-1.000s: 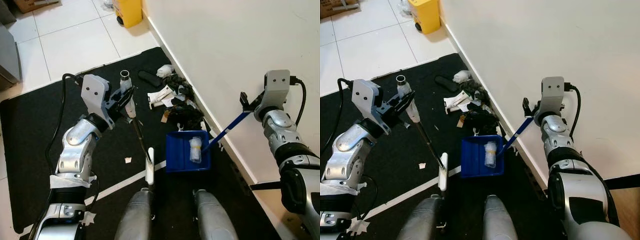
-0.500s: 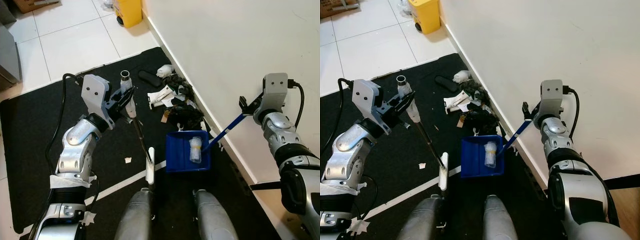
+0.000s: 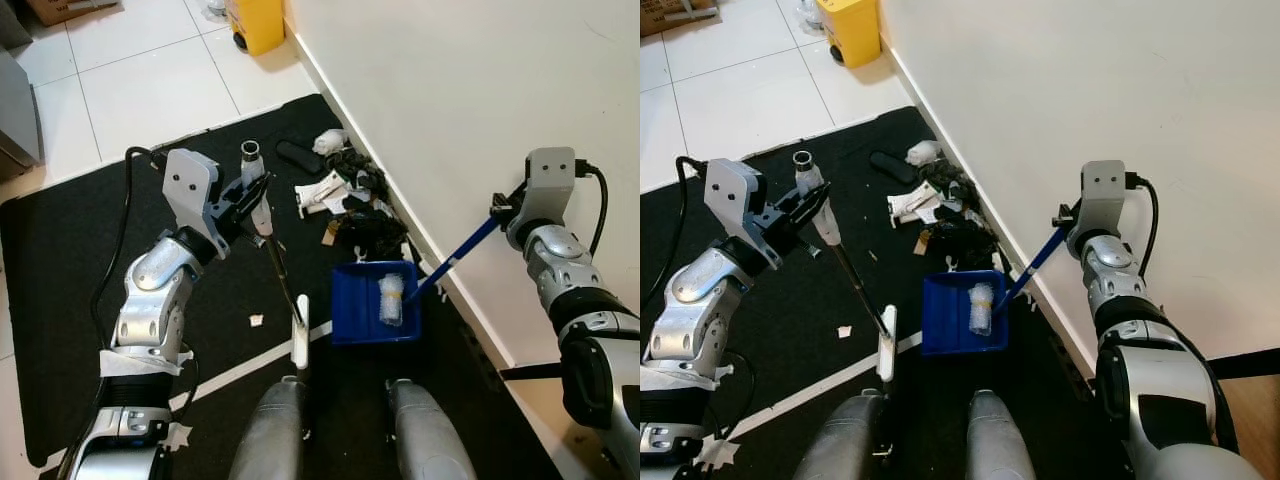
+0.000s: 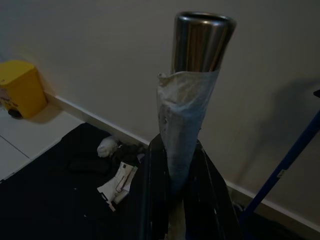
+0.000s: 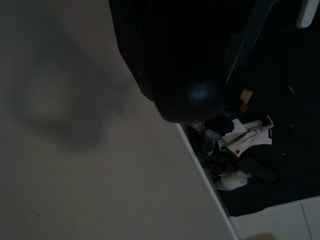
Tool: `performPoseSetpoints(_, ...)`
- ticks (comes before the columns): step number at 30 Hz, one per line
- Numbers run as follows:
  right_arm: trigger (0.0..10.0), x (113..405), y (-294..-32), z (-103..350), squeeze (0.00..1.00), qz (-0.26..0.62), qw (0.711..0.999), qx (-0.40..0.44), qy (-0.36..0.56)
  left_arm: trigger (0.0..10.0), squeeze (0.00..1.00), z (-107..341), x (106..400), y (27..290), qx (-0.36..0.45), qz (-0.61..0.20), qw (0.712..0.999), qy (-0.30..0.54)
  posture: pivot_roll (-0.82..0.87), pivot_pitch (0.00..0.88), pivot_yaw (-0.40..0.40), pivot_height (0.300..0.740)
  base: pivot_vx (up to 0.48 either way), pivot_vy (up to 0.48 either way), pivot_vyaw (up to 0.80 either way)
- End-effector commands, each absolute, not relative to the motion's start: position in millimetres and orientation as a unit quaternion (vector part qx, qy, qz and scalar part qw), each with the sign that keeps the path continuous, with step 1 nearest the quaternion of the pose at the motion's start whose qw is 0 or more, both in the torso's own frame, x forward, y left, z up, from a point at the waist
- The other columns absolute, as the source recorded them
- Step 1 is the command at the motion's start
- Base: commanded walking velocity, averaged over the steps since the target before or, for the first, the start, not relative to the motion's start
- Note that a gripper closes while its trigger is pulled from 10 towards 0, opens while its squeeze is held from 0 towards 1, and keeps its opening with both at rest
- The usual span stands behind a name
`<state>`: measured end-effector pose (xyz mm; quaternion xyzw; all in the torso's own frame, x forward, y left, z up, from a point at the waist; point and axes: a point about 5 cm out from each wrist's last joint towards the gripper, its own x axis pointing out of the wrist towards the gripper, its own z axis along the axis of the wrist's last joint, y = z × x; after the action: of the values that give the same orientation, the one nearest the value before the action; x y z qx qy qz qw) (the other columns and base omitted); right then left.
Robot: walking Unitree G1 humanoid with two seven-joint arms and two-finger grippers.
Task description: Sweep floor
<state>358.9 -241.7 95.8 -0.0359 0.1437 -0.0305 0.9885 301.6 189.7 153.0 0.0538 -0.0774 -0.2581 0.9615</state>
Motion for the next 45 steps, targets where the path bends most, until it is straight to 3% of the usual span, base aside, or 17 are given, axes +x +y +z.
performPoseSetpoints(1,0.0,351.3,-249.0,85.0,0.0,-0.042,0.983,-0.046,0.171,10.0,0.0,156.7,300.2,191.8,0.063,-0.261,0.96,-0.081,0.07,0.191,-0.014,0.74,0.0,0.0,0.0)
performPoseSetpoints(13,0.0,350.9,-249.5,85.0,0.0,-0.06,0.986,0.003,0.157,10.0,0.0,158.6,306.1,188.6,0.06,-0.258,0.96,-0.089,0.07,0.144,-0.006,0.74,0.0,0.0,0.0)
performPoseSetpoints(14,3.1,351.4,-250.3,86.6,0.0,-0.066,0.986,0.018,0.15,10.0,0.0,158.8,306.8,187.4,0.059,-0.257,0.96,-0.091,0.07,0.129,-0.004,0.74,0.0,0.0,0.0)
performPoseSetpoints(15,10.0,352.2,-251.1,88.9,0.0,-0.069,0.987,0.033,0.141,10.0,0.0,159.1,307.5,186.4,0.059,-0.257,0.96,-0.092,0.07,0.117,-0.001,0.74,0.0,0.0,0.0)
performPoseSetpoints(19,10.0,355.1,-255.1,96.8,0.0,-0.076,0.988,0.048,0.124,10.0,0.0,160.8,310.3,185.0,0.058,-0.253,0.961,-0.097,0.07,0.089,0.006,0.74,0.0,0.0,0.0)
performPoseSetpoints(25,10.0,363.0,-271.8,122.7,0.0,-0.085,0.99,0.02,0.108,10.0,0.0,165.8,318.4,184.5,0.056,-0.243,0.962,-0.106,0.06,0.029,0.035,0.74,0.0,0.0,0.0)
performPoseSetpoints(33,10.0,366.9,-274.3,137.7,0.0,-0.053,0.994,-0.017,0.092,10.0,0.0,169.0,323.3,186.1,0.067,-0.234,0.963,-0.116,0.05,0.0,0.034,0.74,0.0,0.0,0.0)
performPoseSetpoints(45,10.0,359.5,-269.2,115.2,0.0,-0.03,0.987,-0.03,0.156,10.0,0.0,164.9,321.6,190.1,0.07,-0.23,0.964,-0.113,0.05,0.0,0.023,0.74,0.0,0.0,0.0)
